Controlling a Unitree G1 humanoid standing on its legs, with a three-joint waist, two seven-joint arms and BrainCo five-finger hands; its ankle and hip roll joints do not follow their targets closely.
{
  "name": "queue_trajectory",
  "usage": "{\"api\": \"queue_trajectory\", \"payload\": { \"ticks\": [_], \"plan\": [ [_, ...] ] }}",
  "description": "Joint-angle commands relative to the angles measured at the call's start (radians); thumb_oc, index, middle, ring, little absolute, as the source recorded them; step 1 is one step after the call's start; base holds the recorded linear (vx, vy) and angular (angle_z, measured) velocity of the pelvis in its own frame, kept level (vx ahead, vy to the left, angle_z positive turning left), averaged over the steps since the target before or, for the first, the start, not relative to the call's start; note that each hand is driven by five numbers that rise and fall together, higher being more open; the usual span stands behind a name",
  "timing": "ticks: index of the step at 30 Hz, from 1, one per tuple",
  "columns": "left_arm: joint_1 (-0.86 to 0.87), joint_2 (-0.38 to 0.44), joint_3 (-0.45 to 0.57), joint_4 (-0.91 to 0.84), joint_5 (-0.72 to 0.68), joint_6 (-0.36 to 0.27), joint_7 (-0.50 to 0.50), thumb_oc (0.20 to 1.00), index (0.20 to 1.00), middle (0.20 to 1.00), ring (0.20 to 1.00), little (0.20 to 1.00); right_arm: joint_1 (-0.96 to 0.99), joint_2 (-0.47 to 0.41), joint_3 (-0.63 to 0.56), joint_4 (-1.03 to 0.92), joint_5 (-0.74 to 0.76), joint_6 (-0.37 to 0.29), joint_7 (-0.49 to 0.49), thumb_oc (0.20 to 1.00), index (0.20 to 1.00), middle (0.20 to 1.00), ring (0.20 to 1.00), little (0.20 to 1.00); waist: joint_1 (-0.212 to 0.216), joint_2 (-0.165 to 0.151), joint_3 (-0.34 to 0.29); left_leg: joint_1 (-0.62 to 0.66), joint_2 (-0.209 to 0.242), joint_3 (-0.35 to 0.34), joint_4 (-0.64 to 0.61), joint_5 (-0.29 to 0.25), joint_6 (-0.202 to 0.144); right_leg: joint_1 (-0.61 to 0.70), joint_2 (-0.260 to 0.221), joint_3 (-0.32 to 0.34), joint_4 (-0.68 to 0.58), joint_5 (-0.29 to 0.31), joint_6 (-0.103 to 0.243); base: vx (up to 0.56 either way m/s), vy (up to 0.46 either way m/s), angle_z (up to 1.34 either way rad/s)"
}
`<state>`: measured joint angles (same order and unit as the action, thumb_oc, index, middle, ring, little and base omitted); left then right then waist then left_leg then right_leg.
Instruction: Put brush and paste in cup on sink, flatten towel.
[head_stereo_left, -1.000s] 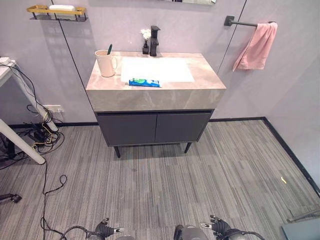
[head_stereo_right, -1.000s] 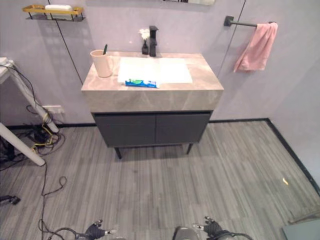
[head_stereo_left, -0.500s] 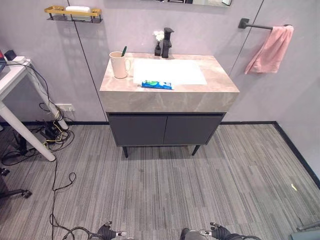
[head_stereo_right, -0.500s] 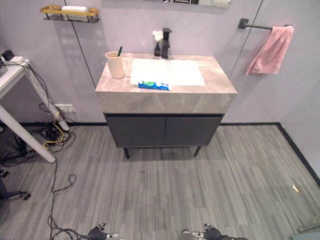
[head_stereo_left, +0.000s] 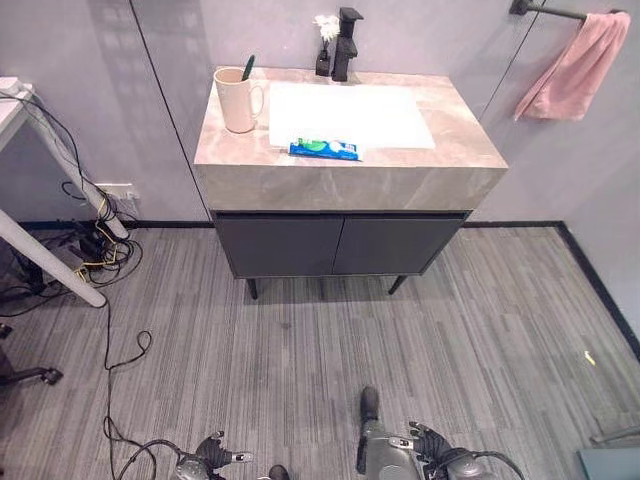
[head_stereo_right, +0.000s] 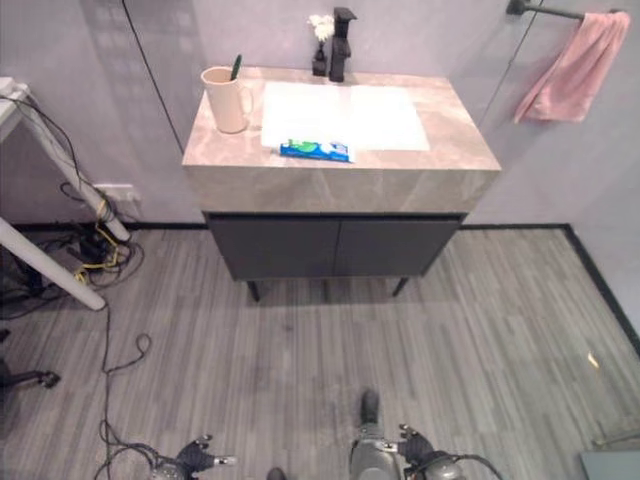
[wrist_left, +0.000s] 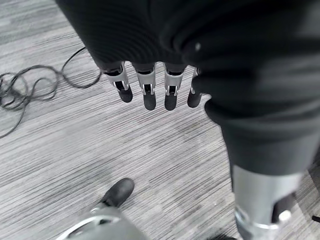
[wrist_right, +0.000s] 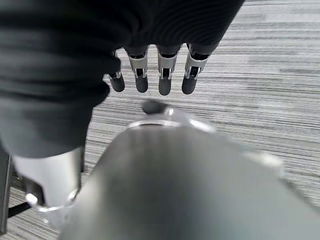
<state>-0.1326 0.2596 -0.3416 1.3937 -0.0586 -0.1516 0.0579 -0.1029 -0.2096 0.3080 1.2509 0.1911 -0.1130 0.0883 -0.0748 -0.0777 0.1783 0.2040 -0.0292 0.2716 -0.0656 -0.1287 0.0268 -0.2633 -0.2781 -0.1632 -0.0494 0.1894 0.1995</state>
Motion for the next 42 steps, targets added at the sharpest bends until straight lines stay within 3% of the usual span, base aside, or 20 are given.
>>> {"api": "queue_trajectory", "payload": {
  "ticks": [1, 5, 7, 10, 12, 14, 17, 19, 21, 23, 24, 25, 26, 28, 32, 35, 37, 38, 42],
  "plan": [
    [-0.023, 0.010, -0.001, 0.014, 0.033, -0.017, 0.002, 1.000, 1.000, 1.000, 1.000, 1.000, -0.026, -0.009, 0.022, 0.045, -0.017, -0.006, -0.001, 1.000, 1.000, 1.000, 1.000, 1.000, -0.028, -0.021, -0.011, -0.013, 0.002, -0.057, 0.129, -0.077, -0.023, 0.040, 0.015, 0.035, 0.052, 0.050, 0.009, 0.27, -0.145, 0.29],
    [-0.010, -0.009, 0.002, 0.027, 0.023, -0.012, -0.001, 1.000, 1.000, 1.000, 1.000, 1.000, -0.019, -0.024, 0.034, 0.052, -0.037, -0.006, 0.001, 1.000, 1.000, 1.000, 1.000, 1.000, -0.037, 0.004, -0.059, 0.014, 0.051, -0.078, 0.122, -0.050, -0.058, 0.082, 0.077, 0.013, 0.035, 0.040, -0.013, 0.28, -0.176, 0.47],
    [-0.008, -0.015, -0.007, 0.026, 0.026, -0.008, -0.005, 1.000, 1.000, 1.000, 1.000, 1.000, -0.021, -0.031, 0.045, 0.052, -0.050, -0.004, 0.002, 1.000, 1.000, 1.000, 1.000, 1.000, -0.043, 0.024, -0.082, 0.015, 0.089, -0.081, 0.136, -0.008, -0.092, 0.089, 0.116, 0.000, 0.026, 0.020, -0.032, 0.27, -0.224, -0.11],
    [-0.023, -0.019, -0.019, 0.006, 0.010, -0.011, 0.003, 1.000, 1.000, 1.000, 1.000, 1.000, -0.032, -0.046, 0.057, 0.048, -0.043, -0.006, -0.003, 1.000, 1.000, 1.000, 1.000, 1.000, -0.040, 0.036, -0.083, -0.020, 0.134, -0.093, 0.248, 0.065, -0.143, 0.125, 0.168, -0.011, 0.014, -0.025, -0.076, 0.24, -0.219, -0.13],
    [-0.026, -0.018, -0.020, 0.004, 0.011, -0.010, 0.003, 1.000, 1.000, 1.000, 1.000, 1.000, -0.032, -0.048, 0.063, 0.048, -0.047, -0.006, -0.003, 1.000, 1.000, 1.000, 1.000, 1.000, -0.039, 0.036, -0.082, -0.028, 0.144, -0.095, 0.275, 0.084, -0.154, 0.136, 0.179, -0.013, 0.014, -0.035, -0.087, 0.12, -0.132, -0.05],
    [-0.033, -0.017, -0.025, -0.005, 0.006, -0.009, 0.005, 1.000, 1.000, 1.000, 1.000, 1.000, -0.027, -0.049, 0.073, 0.048, -0.054, -0.004, -0.003, 1.000, 1.000, 1.000, 1.000, 1.000, -0.038, 0.035, -0.075, -0.057, 0.171, -0.099, 0.364, 0.157, -0.183, 0.162, 0.202, -0.022, 0.011, -0.061, -0.116, 0.15, -0.166, -0.08],
    [-0.044, -0.020, -0.012, -0.005, -0.035, -0.009, 0.009, 1.000, 1.000, 1.000, 1.000, 1.000, -0.020, -0.053, 0.068, 0.064, -0.053, -0.005, -0.010, 1.000, 1.000, 1.000, 1.000, 1.000, -0.038, 0.028, -0.057, -0.101, 0.197, -0.088, 0.466, 0.219, -0.205, 0.200, 0.213, -0.033, -0.006, -0.083, -0.144, 0.13, -0.119, 0.10],
    [-0.044, -0.025, 0.002, -0.005, -0.060, -0.008, 0.011, 1.000, 1.000, 1.000, 1.000, 1.000, -0.019, -0.055, 0.061, 0.077, -0.051, -0.004, -0.013, 1.000, 1.000, 1.000, 1.000, 1.000, -0.039, 0.029, -0.054, -0.105, 0.204, -0.076, 0.470, 0.223, -0.204, 0.208, 0.214, -0.042, -0.014, -0.089, -0.146, 0.10, -0.031, 0.11],
    [-0.053, -0.031, 0.009, -0.004, -0.078, -0.015, 0.018, 1.000, 1.000, 1.000, 1.000, 1.000, -0.017, -0.062, 0.041, 0.102, -0.045, -0.002, -0.023, 1.000, 1.000, 1.000, 1.000, 1.000, -0.039, 0.041, -0.045, -0.152, 0.171, -0.053, 0.369, 0.172, -0.172, 0.206, 0.199, -0.044, -0.021, -0.099, -0.130, 0.11, 0.063, 0.20],
    [-0.053, -0.033, 0.046, 0.007, -0.138, -0.019, 0.023, 1.000, 1.000, 1.000, 1.000, 1.000, -0.016, -0.069, 0.029, 0.110, -0.043, -0.008, -0.031, 1.000, 1.000, 1.000, 1.000, 1.000, -0.035, 0.035, -0.042, -0.215, 0.132, -0.027, 0.265, 0.086, -0.125, 0.201, 0.178, -0.035, -0.022, -0.106, -0.111, 0.12, 0.104, 0.29],
    [-0.060, -0.028, 0.068, 0.003, -0.170, -0.013, 0.027, 1.000, 1.000, 1.000, 1.000, 1.000, -0.019, -0.074, 0.032, 0.111, -0.050, -0.009, -0.031, 1.000, 1.000, 1.000, 1.000, 1.000, -0.025, 0.033, -0.034, -0.263, 0.115, -0.034, 0.227, 0.076, -0.110, 0.205, 0.174, -0.026, -0.022, -0.108, -0.106, 0.16, 0.130, 0.34],
    [-0.063, -0.024, 0.049, 0.003, -0.127, -0.019, 0.037, 1.000, 1.000, 1.000, 1.000, 1.000, -0.022, -0.076, 0.038, 0.111, -0.068, -0.007, -0.038, 1.000, 1.000, 1.000, 1.000, 1.000, -0.016, 0.036, -0.029, -0.302, 0.108, -0.051, 0.181, 0.100, -0.106, 0.210, 0.178, -0.011, -0.023, -0.114, -0.104, 0.22, 0.145, 0.29],
    [-0.065, -0.018, 0.040, 0.011, -0.104, -0.022, 0.043, 1.000, 1.000, 1.000, 1.000, 1.000, -0.024, -0.077, 0.047, 0.114, -0.086, -0.008, -0.038, 1.000, 1.000, 1.000, 1.000, 1.000, 0.002, 0.040, -0.025, -0.357, 0.112, -0.092, 0.129, 0.160, -0.110, 0.221, 0.189, 0.011, -0.027, -0.122, -0.103, 0.21, 0.137, 0.16],
    [-0.070, 0.001, 0.063, 0.020, -0.133, -0.026, 0.044, 1.000, 1.000, 1.000, 1.000, 1.000, -0.022, -0.083, 0.048, 0.113, -0.093, -0.015, -0.041, 1.000, 1.000, 1.000, 1.000, 1.000, 0.017, 0.045, -0.022, -0.397, 0.131, -0.122, 0.068, 0.219, -0.119, 0.234, 0.201, 0.030, -0.025, -0.142, -0.106, 0.24, 0.139, -0.26],
    [-0.069, 0.028, 0.137, 0.031, -0.245, -0.027, 0.032, 1.000, 1.000, 1.000, 1.000, 1.000, -0.024, -0.083, 0.042, 0.124, -0.092, -0.019, -0.037, 1.000, 1.000, 1.000, 1.000, 1.000, 0.041, 0.048, -0.026, -0.436, 0.177, -0.117, -0.010, 0.293, -0.133, 0.280, 0.212, 0.062, -0.007, -0.198, -0.105, 0.28, 0.177, -0.70],
    [-0.058, 0.027, 0.151, 0.047, -0.251, -0.019, 0.021, 1.000, 1.000, 1.000, 1.000, 1.000, -0.019, -0.074, 0.033, 0.127, -0.097, -0.016, -0.037, 1.000, 1.000, 1.000, 1.000, 1.000, 0.044, 0.047, -0.042, -0.410, 0.180, -0.096, 0.000, 0.301, -0.124, 0.305, 0.211, 0.079, 0.014, -0.221, -0.102, 0.23, 0.182, -0.76],
    [-0.053, 0.026, 0.154, 0.062, -0.255, -0.015, 0.007, 1.000, 1.000, 1.000, 1.000, 1.000, -0.014, -0.064, 0.026, 0.133, -0.100, -0.015, -0.037, 1.000, 1.000, 1.000, 1.000, 1.000, 0.045, 0.028, -0.055, -0.418, 0.162, -0.089, 0.055, 0.276, -0.106, 0.322, 0.191, 0.100, 0.051, -0.243, -0.099, 0.32, 0.270, -0.51],
    [-0.045, 0.025, 0.154, 0.070, -0.252, -0.009, -0.004, 1.000, 1.000, 1.000, 1.000, 1.000, -0.014, -0.052, 0.013, 0.131, -0.083, -0.015, -0.025, 1.000, 1.000, 1.000, 1.000, 1.000, 0.043, 0.012, -0.066, -0.429, 0.140, -0.061, 0.128, 0.233, -0.087, 0.329, 0.169, 0.118, 0.100, -0.257, -0.081, 0.44, 0.440, -0.33],
    [-0.045, 0.035, 0.162, 0.058, -0.255, -0.005, -0.005, 1.000, 1.000, 1.000, 1.000, 1.000, -0.035, -0.038, 0.045, 0.098, -0.126, -0.013, -0.022, 1.000, 1.000, 1.000, 1.000, 1.000, 0.051, 0.011, -0.071, -0.399, 0.122, -0.010, 0.145, 0.187, -0.053, 0.275, 0.145, 0.099, 0.210, -0.229, -0.048, 0.20, 0.271, -0.46]
  ]
}}
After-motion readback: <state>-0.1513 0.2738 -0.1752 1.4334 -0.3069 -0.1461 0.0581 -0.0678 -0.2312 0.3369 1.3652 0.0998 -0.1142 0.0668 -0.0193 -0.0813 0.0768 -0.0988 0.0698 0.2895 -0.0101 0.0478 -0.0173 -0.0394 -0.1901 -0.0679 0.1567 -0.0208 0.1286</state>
